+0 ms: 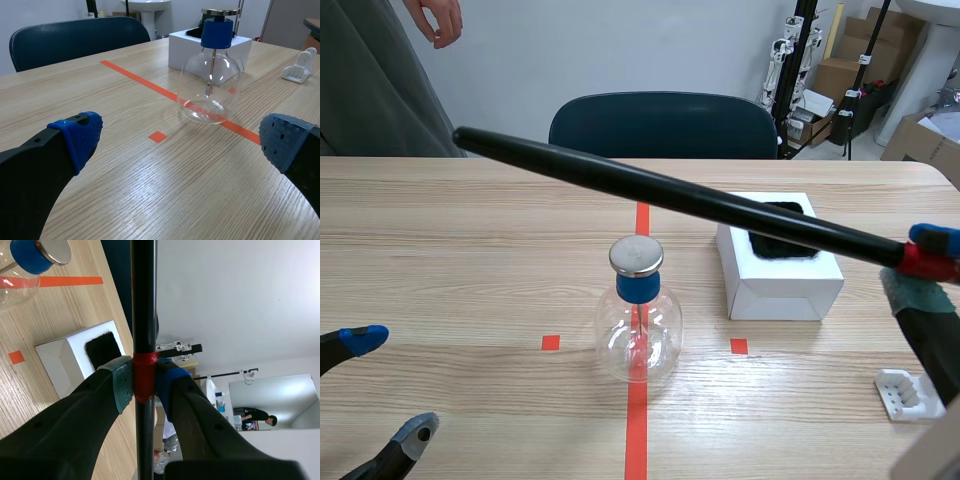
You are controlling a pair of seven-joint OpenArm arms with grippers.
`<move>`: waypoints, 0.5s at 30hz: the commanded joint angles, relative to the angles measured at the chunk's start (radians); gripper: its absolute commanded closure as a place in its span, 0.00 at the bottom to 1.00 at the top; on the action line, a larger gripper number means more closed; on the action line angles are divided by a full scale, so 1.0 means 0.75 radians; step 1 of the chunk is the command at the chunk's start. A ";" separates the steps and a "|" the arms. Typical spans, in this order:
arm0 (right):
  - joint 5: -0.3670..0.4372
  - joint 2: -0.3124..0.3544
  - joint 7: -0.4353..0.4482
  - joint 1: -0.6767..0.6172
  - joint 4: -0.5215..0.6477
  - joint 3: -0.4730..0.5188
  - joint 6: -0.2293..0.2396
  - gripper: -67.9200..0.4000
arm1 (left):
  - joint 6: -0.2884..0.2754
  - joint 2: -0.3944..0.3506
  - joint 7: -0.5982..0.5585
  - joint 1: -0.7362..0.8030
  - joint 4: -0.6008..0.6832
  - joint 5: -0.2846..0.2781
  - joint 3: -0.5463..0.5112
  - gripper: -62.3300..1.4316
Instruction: Do the electroscope experiment. put the rod down on the box
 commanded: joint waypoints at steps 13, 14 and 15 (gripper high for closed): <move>0.005 0.010 -0.005 -0.002 0.014 0.001 -0.020 0.88 | -0.004 -0.008 -0.024 -0.004 0.016 -0.013 -0.002 0.00; 0.005 0.010 -0.006 -0.002 0.014 0.001 -0.020 0.88 | -0.004 -0.008 -0.024 -0.004 0.016 -0.013 -0.002 0.00; 0.005 0.010 -0.010 -0.002 0.014 0.001 -0.020 0.88 | -0.004 -0.008 -0.024 -0.004 0.016 -0.013 -0.002 0.00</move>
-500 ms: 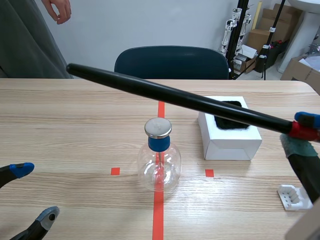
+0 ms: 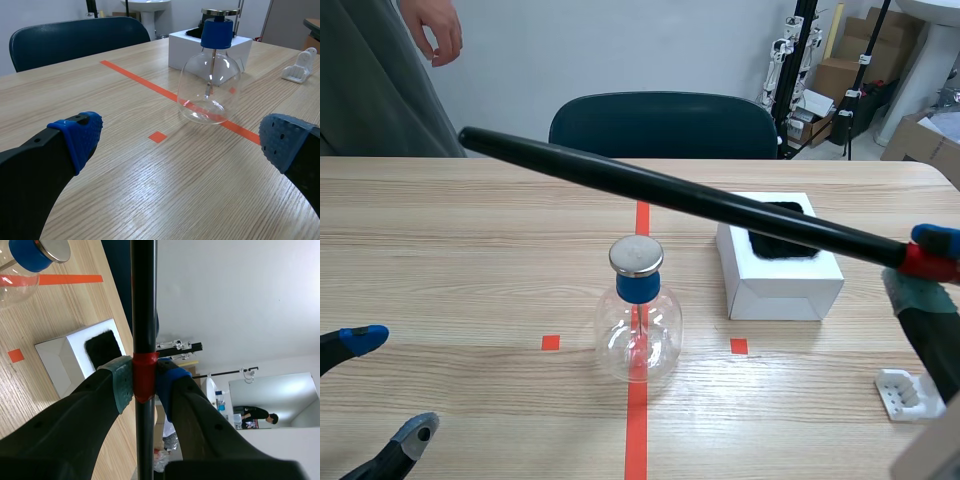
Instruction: Do the electroscope experiment. put the rod down on the box
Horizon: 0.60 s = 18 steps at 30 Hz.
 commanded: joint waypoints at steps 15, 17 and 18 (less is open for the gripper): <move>0.303 0.011 -0.080 -0.001 0.012 0.049 -0.014 0.88 | -0.004 -0.008 -0.024 -0.004 0.016 -0.013 -0.002 0.00; 0.392 0.011 -0.104 0.011 -0.005 0.069 -0.009 0.88 | -0.004 -0.008 -0.024 -0.004 0.016 -0.013 -0.002 0.00; 0.440 0.011 -0.118 0.023 -0.018 0.077 -0.009 0.88 | -0.004 -0.008 -0.024 -0.004 0.016 -0.013 -0.002 0.00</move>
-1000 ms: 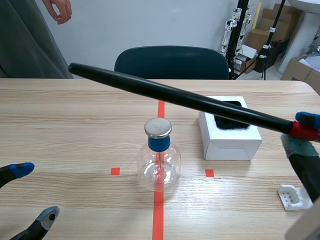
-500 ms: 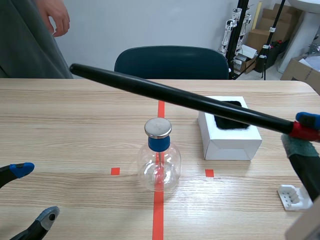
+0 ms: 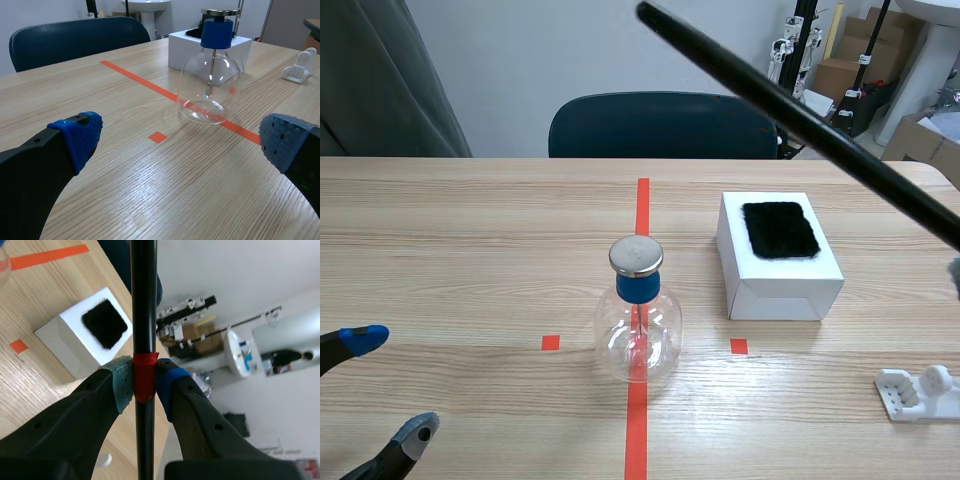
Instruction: Do the electroscope experiment. put the rod down on the box
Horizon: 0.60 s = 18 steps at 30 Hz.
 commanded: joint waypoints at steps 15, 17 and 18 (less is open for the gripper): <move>0.849 0.033 -0.416 0.430 -0.296 0.058 -0.012 0.88 | -0.004 -0.008 -0.024 -0.004 0.016 -0.013 -0.002 0.00; 0.922 0.048 -0.480 0.502 -0.331 0.066 -0.016 0.88 | -0.004 -0.008 -0.024 -0.004 0.016 -0.013 -0.002 0.00; 0.945 0.056 -0.510 0.534 -0.347 0.072 -0.015 0.88 | -0.004 -0.008 -0.024 -0.004 0.016 -0.013 -0.002 0.00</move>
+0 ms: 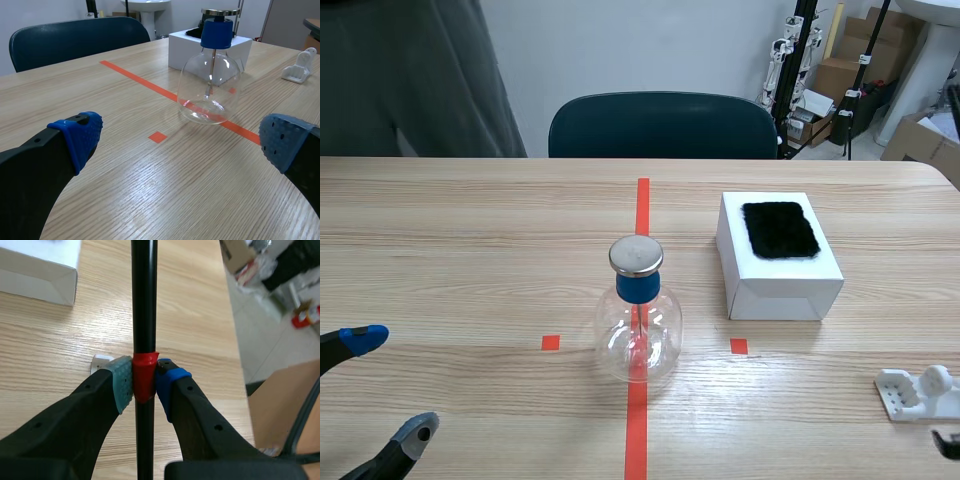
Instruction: Do the electroscope experiment. put the rod down on the box
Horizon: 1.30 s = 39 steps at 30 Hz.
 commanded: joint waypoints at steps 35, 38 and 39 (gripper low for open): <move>0.303 0.210 -0.881 1.095 -0.692 -0.103 0.062 0.88 | -0.004 -0.008 -0.024 -0.004 0.016 -0.013 -0.002 0.00; 0.303 0.223 -0.881 1.159 -0.756 -0.179 0.062 0.88 | -0.004 -0.008 -0.024 -0.004 0.016 -0.013 -0.002 0.00; 0.303 0.228 -0.882 1.182 -0.779 -0.205 0.062 0.88 | -0.004 -0.008 -0.024 -0.004 0.016 -0.013 -0.002 0.00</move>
